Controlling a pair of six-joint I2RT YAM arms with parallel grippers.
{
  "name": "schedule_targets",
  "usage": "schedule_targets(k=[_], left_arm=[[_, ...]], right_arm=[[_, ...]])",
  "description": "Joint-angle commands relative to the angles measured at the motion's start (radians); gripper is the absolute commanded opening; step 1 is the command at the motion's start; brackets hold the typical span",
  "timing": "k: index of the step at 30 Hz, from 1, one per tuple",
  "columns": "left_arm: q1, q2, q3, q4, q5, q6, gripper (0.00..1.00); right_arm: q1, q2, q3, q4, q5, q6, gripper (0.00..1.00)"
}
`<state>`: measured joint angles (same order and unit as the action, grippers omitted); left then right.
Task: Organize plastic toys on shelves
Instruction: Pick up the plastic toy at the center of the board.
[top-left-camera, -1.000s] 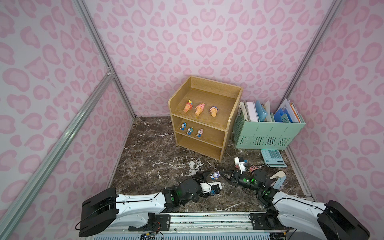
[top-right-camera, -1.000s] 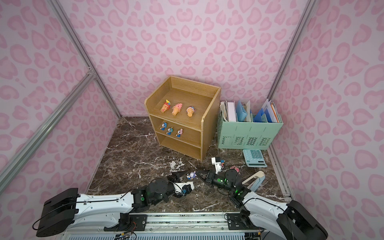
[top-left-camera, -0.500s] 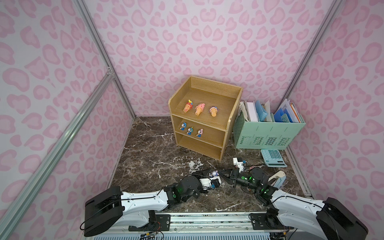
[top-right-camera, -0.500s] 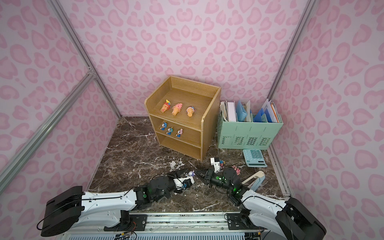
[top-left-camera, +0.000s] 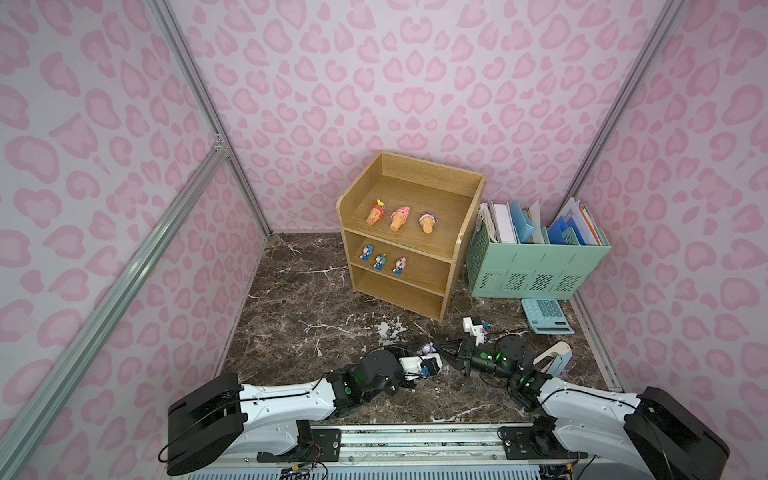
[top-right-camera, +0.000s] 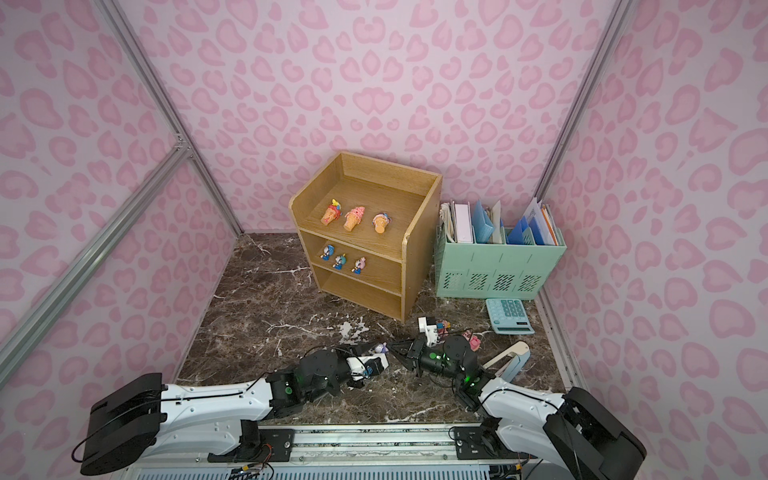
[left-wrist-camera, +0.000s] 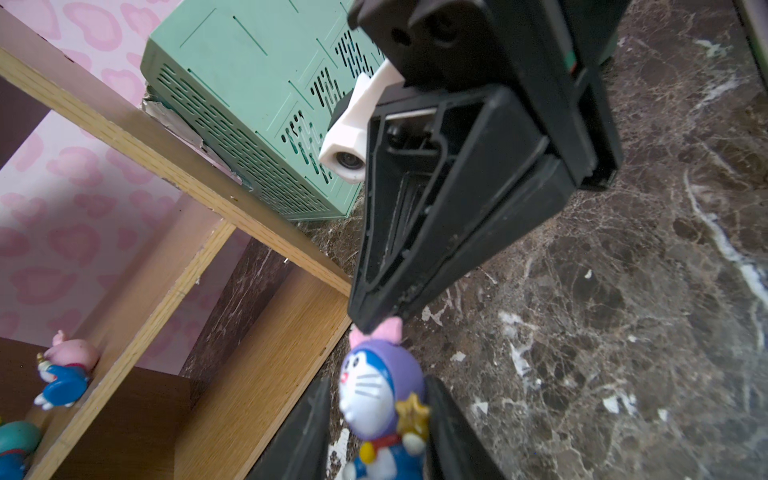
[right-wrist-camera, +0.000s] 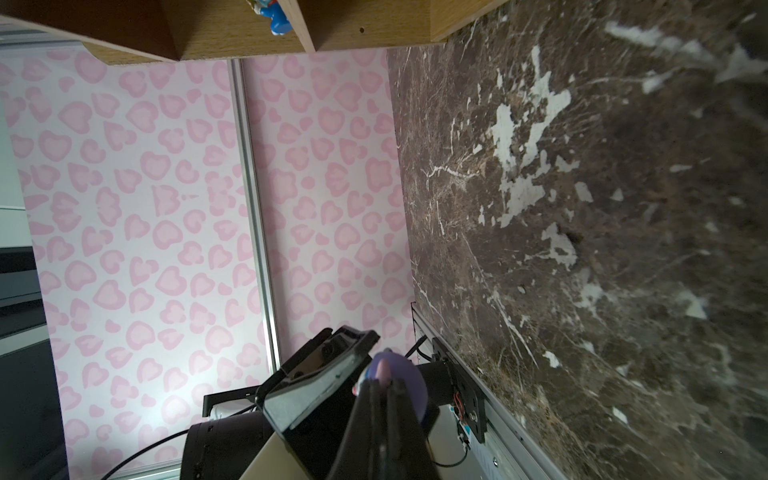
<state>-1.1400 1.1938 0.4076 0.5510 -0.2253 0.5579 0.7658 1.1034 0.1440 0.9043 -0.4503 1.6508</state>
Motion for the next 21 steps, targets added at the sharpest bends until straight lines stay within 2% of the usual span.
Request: schedule_targets(k=[1,9,15,18,21], left_arm=[[0.002,-0.001,0.009,-0.003,0.017,-0.010,0.41],[0.004,-0.020,0.011,-0.030,0.030,-0.019,0.29],[0.015,-0.048,0.032,-0.089,0.032,-0.056,0.27],[0.028,-0.059,0.057,-0.127,0.012,-0.095,0.27],[0.045,-0.068,0.089,-0.151,-0.077,-0.192,0.27]], right_arm=[[0.003,0.003,0.006,0.044,0.001,0.013,0.00],[0.010,0.007,0.003,0.063,0.001,0.014,0.00],[0.010,-0.005,-0.007,0.079,0.005,-0.007,0.13],[0.000,-0.025,-0.015,0.082,0.011,-0.035,0.23],[-0.052,-0.082,-0.018,0.004,-0.016,-0.108,0.30]])
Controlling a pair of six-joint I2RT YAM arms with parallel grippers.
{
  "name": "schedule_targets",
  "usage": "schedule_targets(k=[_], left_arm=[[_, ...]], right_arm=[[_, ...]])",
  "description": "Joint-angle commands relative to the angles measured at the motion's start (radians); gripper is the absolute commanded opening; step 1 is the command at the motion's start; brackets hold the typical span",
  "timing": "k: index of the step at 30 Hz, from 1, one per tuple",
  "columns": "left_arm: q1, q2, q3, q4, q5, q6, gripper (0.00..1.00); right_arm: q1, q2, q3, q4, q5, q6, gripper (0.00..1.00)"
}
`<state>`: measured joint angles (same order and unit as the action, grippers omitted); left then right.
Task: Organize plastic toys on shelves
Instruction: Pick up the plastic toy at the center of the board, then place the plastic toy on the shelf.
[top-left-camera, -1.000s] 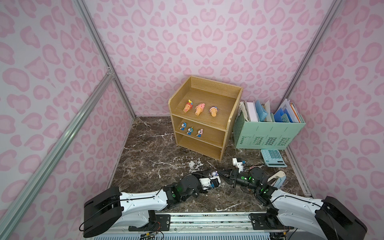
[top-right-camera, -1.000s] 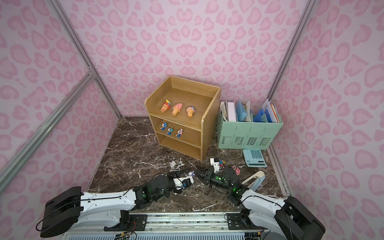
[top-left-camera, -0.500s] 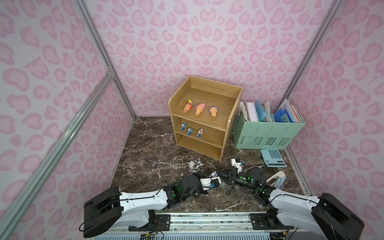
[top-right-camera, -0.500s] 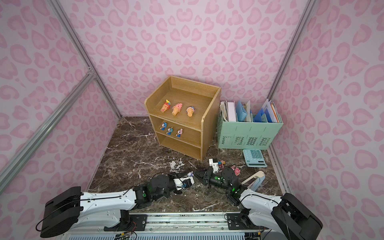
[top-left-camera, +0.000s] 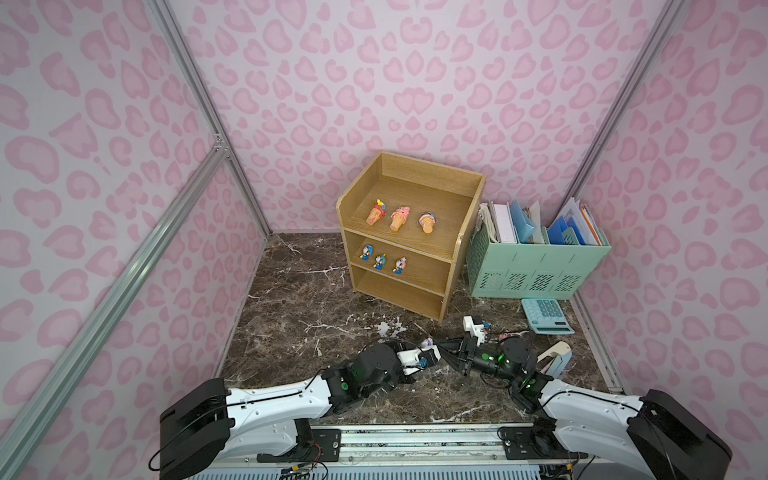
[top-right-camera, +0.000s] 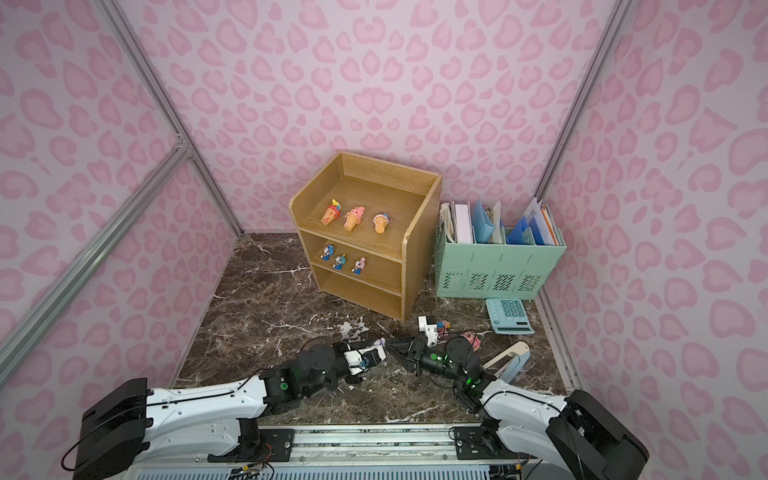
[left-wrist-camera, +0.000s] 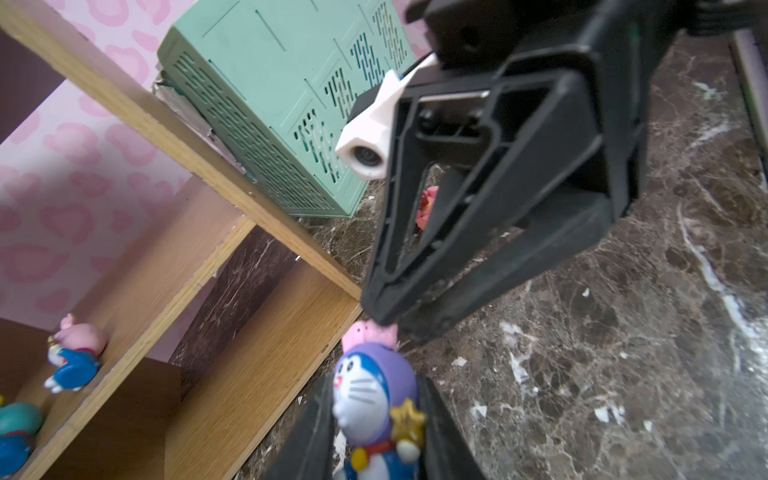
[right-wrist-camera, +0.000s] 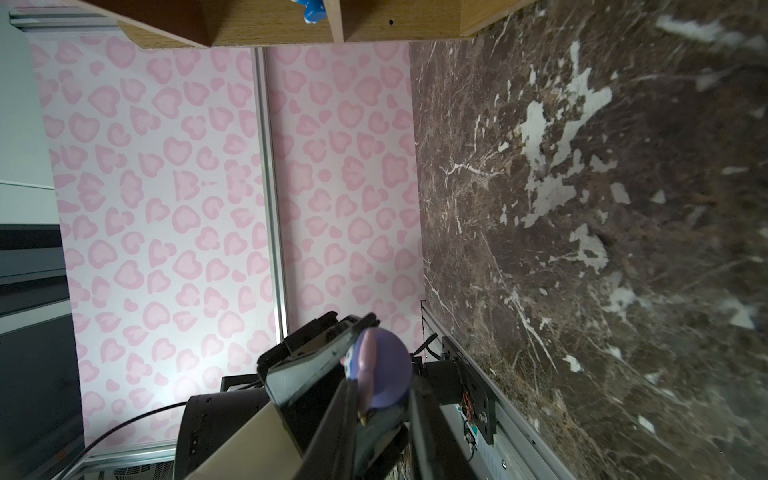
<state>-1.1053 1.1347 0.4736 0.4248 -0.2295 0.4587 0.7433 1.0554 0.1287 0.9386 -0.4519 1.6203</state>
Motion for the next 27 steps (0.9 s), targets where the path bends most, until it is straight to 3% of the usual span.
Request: schedule_targets(k=[1,5,6,10,16,27], left_arm=[[0.018,-0.010,0.036,-0.034,-0.082,-0.104,0.27],[0.073,-0.005,0.099,-0.054,-0.112,-0.174,0.28],[0.098,0.002,0.121,-0.064,-0.106,-0.200,0.28],[0.198,0.059,0.205,-0.078,-0.065,-0.309,0.29],[0.228,0.201,0.361,-0.121,-0.099,-0.340,0.29],[0.248,0.383,0.512,-0.096,-0.177,-0.446,0.30]], right_arm=[[-0.057,-0.065,-0.002,-0.083,-0.024,-0.109,0.31],[-0.181,-0.251,0.006,-0.356,-0.002,-0.300,0.33],[-0.217,-0.308,0.021,-0.454,0.014,-0.356,0.42],[-0.378,-0.464,0.056,-0.655,-0.018,-0.479,0.45],[-0.538,-0.507,0.030,-0.657,-0.159,-0.489,0.46],[-0.576,-0.531,0.010,-0.641,-0.189,-0.481,0.46]])
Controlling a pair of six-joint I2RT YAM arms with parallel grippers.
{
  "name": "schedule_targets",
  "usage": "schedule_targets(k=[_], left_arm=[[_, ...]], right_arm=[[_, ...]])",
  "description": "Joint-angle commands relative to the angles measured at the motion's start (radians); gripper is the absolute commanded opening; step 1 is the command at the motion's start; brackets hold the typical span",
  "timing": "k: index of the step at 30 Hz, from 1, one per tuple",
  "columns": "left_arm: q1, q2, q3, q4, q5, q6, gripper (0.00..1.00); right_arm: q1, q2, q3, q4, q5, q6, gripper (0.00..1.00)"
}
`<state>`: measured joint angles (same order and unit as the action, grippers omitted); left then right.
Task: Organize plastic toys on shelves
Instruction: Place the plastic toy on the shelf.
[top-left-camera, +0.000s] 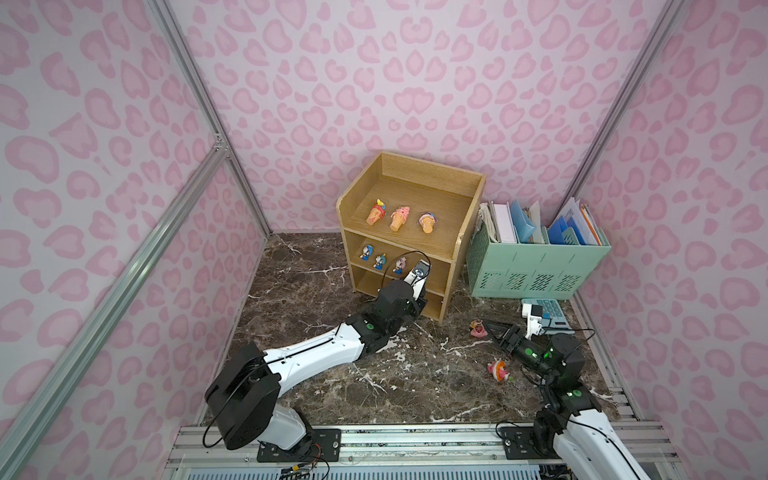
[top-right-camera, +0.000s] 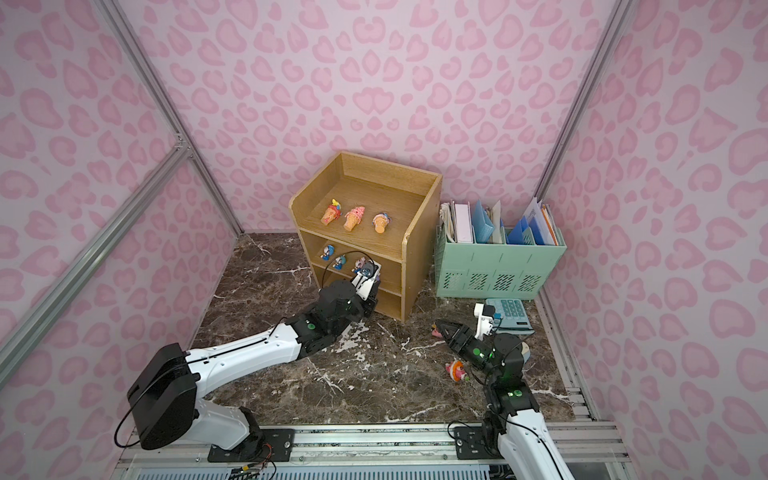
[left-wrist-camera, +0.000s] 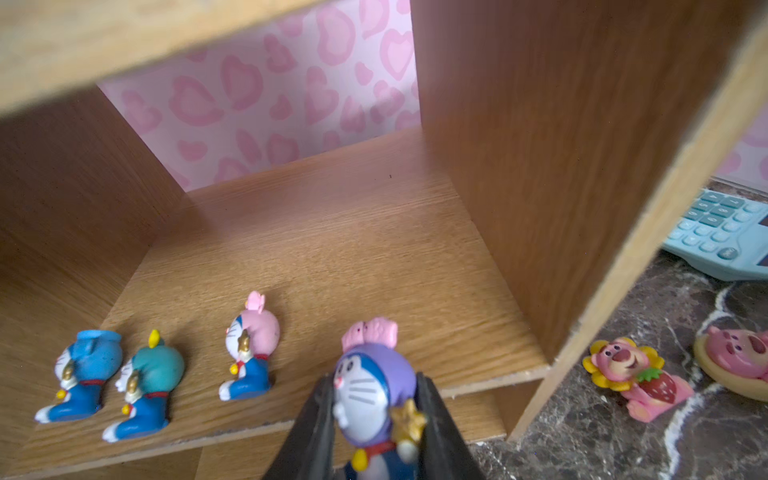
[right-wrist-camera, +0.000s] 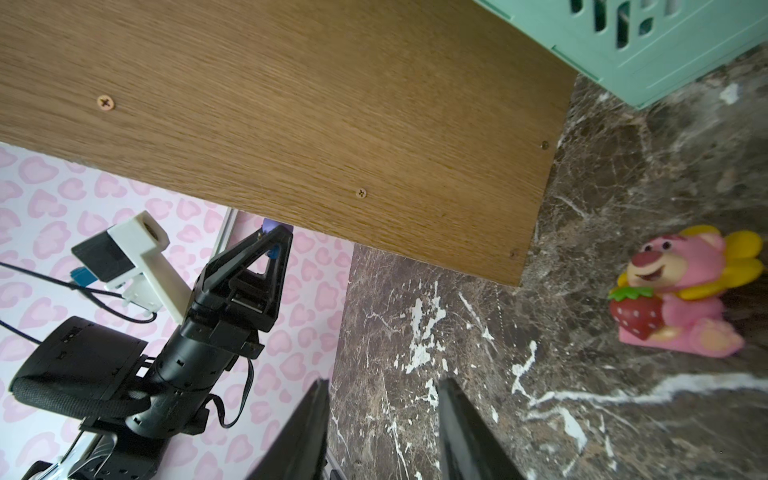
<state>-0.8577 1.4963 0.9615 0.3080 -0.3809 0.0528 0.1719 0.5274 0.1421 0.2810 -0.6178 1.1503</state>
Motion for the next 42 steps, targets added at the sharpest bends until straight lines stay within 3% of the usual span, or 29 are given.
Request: schedule_targets(k=[1,10,22,31,42], left_arm=[[0.000,0.037,0.035,0.026,-0.031,-0.041,0.30],[0.002,0.113,0.034,0.158,-0.075,-0.008,0.31],[0.015,0.198,0.084,0.145,-0.075,-0.004,0.33],[0.019,0.215,0.091,0.110,-0.076,-0.025,0.48],[0.019,0.131,0.068,0.069,-0.033,-0.035,0.56]], right_arm=[[-0.008,-0.005,-0.004,0.017,-0.026,-0.011,0.46],[-0.040,-0.044,-0.014,-0.008,-0.042,-0.003,0.46],[-0.051,-0.076,-0.012,-0.032,-0.046,0.002,0.46],[-0.064,-0.093,-0.013,-0.045,-0.051,0.005,0.46],[-0.072,-0.098,-0.016,-0.045,-0.056,0.011,0.46]])
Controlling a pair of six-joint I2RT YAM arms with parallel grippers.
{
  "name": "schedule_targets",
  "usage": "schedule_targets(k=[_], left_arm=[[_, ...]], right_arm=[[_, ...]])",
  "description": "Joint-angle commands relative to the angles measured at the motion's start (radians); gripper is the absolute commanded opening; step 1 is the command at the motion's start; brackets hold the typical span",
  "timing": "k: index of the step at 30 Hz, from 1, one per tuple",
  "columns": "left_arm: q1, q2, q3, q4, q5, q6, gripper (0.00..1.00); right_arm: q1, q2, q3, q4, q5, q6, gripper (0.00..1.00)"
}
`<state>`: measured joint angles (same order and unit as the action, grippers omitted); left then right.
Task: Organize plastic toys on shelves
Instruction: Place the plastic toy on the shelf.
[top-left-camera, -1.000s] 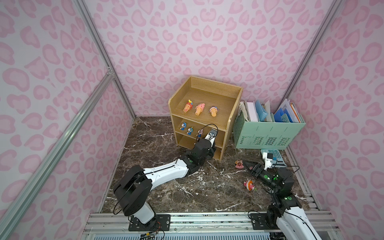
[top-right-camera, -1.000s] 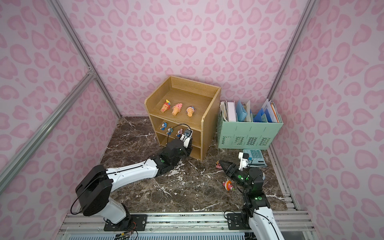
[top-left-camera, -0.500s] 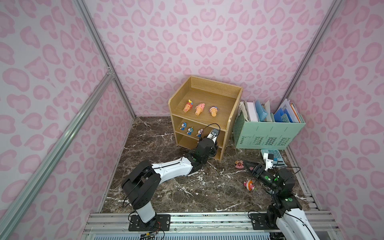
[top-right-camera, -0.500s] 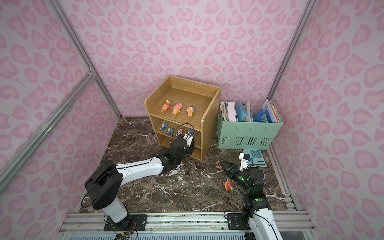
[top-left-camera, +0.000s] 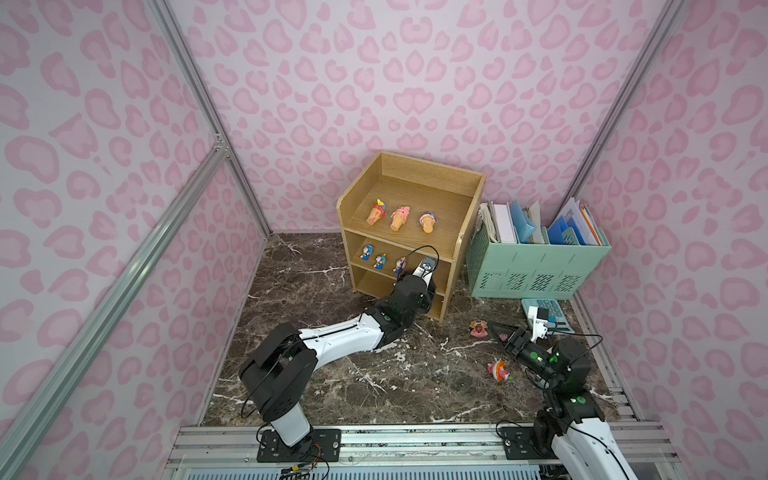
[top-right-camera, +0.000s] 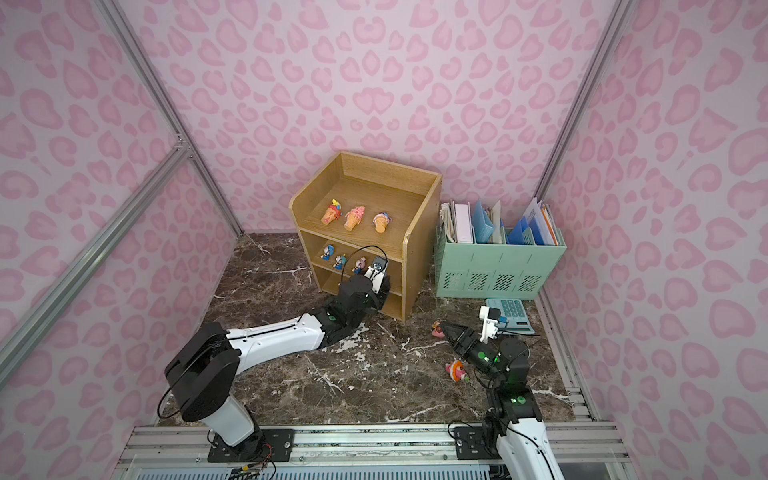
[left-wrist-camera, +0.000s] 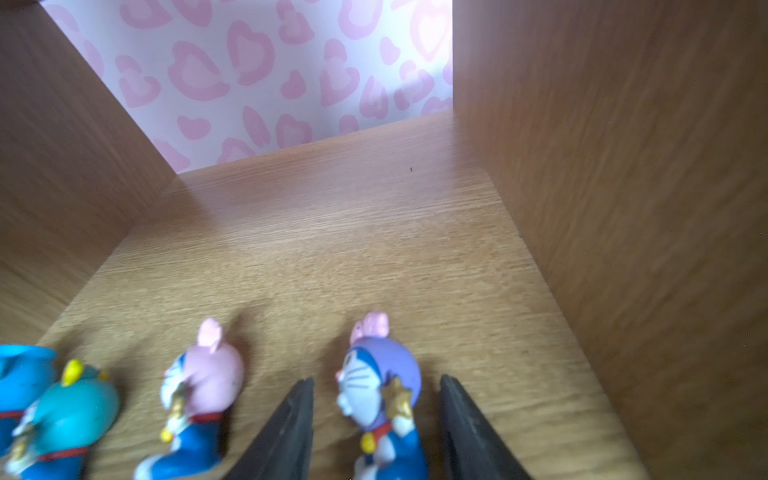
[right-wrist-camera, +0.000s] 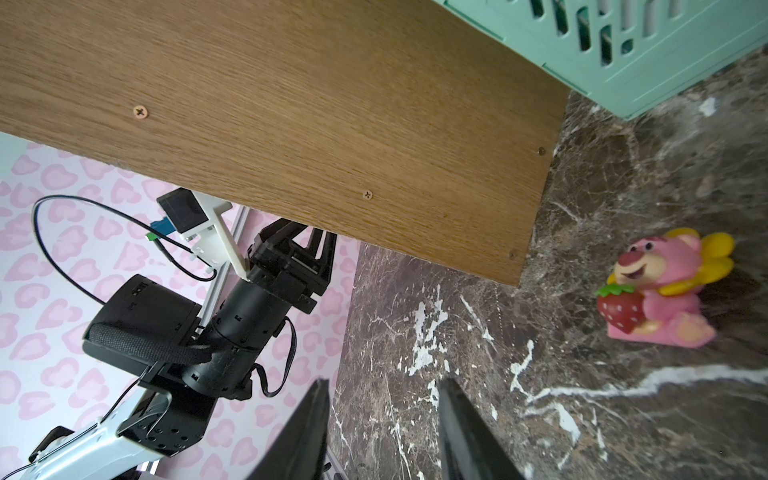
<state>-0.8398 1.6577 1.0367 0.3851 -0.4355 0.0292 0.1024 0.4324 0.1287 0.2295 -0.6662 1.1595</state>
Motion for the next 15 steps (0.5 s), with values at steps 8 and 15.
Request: schedule_targets(k=[8,15], left_arm=[[-0.001,-0.160,-0.053,-0.079,0.158,-0.003,0.71],[-0.002,-0.334,-0.148,-0.118,0.220,-0.042,0.79]], right_arm=[[-0.003,-0.007,-0.003,0.006,-0.009,0.002,0.46],[-0.004,-0.028,0.002,-0.012,-0.010,-0.010,0.46]])
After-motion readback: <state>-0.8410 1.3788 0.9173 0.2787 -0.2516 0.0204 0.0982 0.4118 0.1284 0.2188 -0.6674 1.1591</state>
